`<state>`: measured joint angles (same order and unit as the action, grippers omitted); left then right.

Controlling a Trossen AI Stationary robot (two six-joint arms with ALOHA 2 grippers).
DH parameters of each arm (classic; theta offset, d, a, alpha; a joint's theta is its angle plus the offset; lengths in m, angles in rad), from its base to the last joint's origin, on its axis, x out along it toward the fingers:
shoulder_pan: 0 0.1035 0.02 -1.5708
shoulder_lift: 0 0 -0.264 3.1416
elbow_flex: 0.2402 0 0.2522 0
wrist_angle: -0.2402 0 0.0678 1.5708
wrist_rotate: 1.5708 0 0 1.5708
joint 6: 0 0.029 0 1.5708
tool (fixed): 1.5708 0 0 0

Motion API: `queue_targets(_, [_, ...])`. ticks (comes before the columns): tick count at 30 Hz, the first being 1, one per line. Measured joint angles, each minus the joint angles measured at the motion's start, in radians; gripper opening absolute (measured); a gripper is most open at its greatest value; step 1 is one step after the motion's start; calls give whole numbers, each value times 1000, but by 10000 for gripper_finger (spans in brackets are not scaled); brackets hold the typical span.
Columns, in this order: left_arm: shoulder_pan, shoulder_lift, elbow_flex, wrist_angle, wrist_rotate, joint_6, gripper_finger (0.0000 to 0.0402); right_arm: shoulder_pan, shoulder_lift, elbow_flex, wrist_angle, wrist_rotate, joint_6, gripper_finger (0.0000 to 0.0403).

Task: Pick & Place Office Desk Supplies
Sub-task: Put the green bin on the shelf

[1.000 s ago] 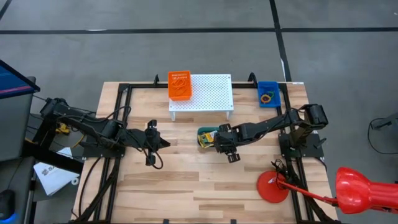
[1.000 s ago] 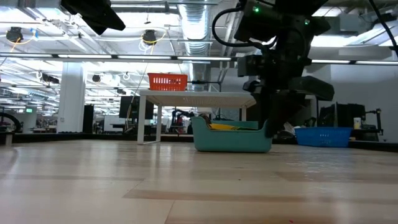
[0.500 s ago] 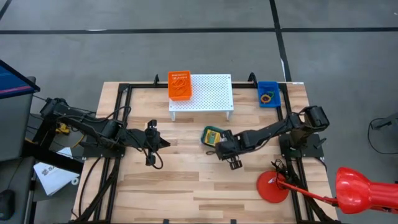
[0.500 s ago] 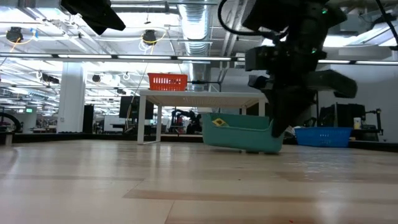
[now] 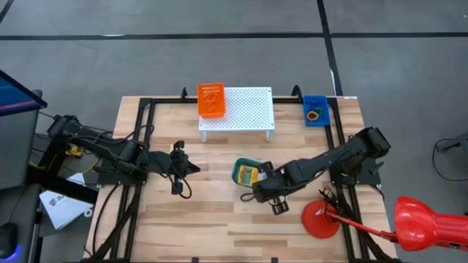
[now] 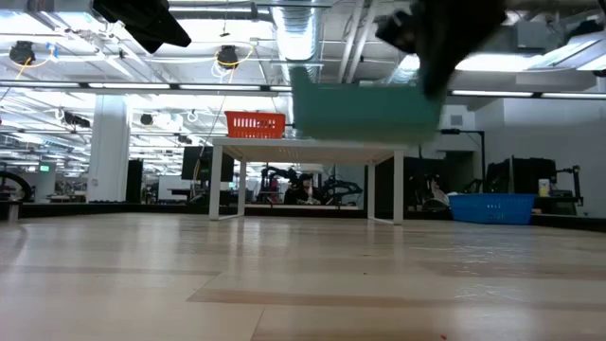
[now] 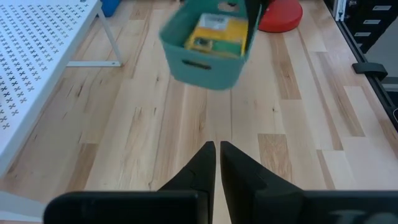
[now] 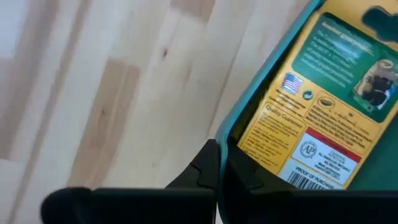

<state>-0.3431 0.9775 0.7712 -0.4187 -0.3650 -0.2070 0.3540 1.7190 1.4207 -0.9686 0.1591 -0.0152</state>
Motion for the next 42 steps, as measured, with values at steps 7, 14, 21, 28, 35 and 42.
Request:
queue_targets(7, [0,0,0,-8,0,0,17,-169,-118,78,-90,-82,-48,0])
queue_targets(14, [0,0,0,-8,0,0,17,-412,-236,96,-110,-200,-91,0])
queue_targets(21, [0,0,0,0,0,0,17,-585,-172,244,-195,-225,-82,0])
queue_targets(28, [0,0,0,-1,0,0,17,-650,-19,366,-286,-211,-5,0])
queue_targets(35, [0,0,0,0,0,0,17,-668,115,441,-382,-105,165,0])
queue_targets(42, [0,0,0,1,0,0,17,-662,148,542,-386,-86,285,0])
